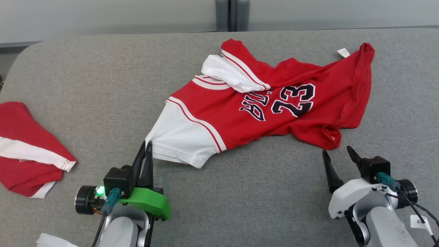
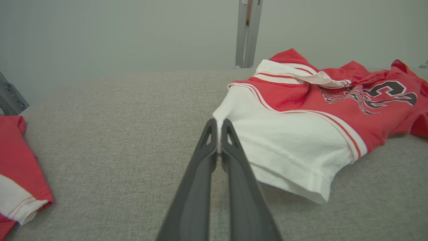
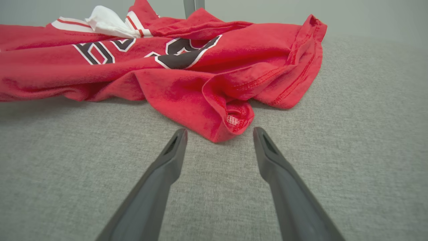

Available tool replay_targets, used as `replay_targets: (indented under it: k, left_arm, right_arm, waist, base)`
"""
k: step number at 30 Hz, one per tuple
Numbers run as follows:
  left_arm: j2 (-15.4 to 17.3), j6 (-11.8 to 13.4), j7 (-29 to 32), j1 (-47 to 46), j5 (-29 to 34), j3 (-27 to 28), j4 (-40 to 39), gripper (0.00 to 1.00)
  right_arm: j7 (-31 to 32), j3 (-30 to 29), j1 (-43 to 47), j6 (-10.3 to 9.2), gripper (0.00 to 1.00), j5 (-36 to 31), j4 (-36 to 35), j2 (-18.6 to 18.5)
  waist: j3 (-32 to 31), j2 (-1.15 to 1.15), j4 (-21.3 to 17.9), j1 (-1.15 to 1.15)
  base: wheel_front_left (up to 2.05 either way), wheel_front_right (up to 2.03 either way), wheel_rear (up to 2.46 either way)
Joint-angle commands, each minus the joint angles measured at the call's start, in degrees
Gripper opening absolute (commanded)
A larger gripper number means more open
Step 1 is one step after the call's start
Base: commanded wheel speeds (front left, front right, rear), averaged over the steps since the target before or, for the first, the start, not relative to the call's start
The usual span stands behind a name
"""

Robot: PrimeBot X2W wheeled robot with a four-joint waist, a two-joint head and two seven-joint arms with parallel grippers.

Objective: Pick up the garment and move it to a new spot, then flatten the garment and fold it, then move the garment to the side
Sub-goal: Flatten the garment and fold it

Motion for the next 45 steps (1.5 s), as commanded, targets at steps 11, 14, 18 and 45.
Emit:
replay_targets:
  k: [11, 14, 18, 45]
  left_arm:
    - [0.3, 0.41, 0.01, -0.57, -0.97, -2.1, -2.33, 0.0]
    - [0.3, 0.54, 0.0, -0.7, -0.95, -2.08, -2.37, 0.0]
    - [0.3, 0.48, 0.01, -0.77, -0.74, -1.96, -2.34, 0.0]
    - [0.26, -2.43, 0.0, 0.93, -14.68, 4.78, -10.39, 0.0]
  right_arm:
    - [0.82, -8.23, -7.28, -0.1, 1.0, -3.64, 13.61, 1.07]
    - [-0.07, -8.67, -8.97, -0.1, 1.0, -4.46, 15.93, 1.31]
    - [-1.28, -8.6, -10.99, -0.08, 1.0, -5.18, 18.08, 1.49]
    - [8.52, 6.82, -1.78, -0.09, 0.0, 32.76, -5.28, -2.69]
  waist:
    - [2.15, 0.0, 3.61, 0.0]
    - [2.55, 0.0, 3.83, 0.0]
    - [2.8, 0.0, 3.94, 0.0]
    - [-2.87, 0.0, -2.73, 0.0]
  base:
    - [0.0, 0.0, 0.0]
    - [0.0, 0.0, 0.0]
    - [0.0, 0.0, 0.0]
    - [0.0, 0.0, 0.0]
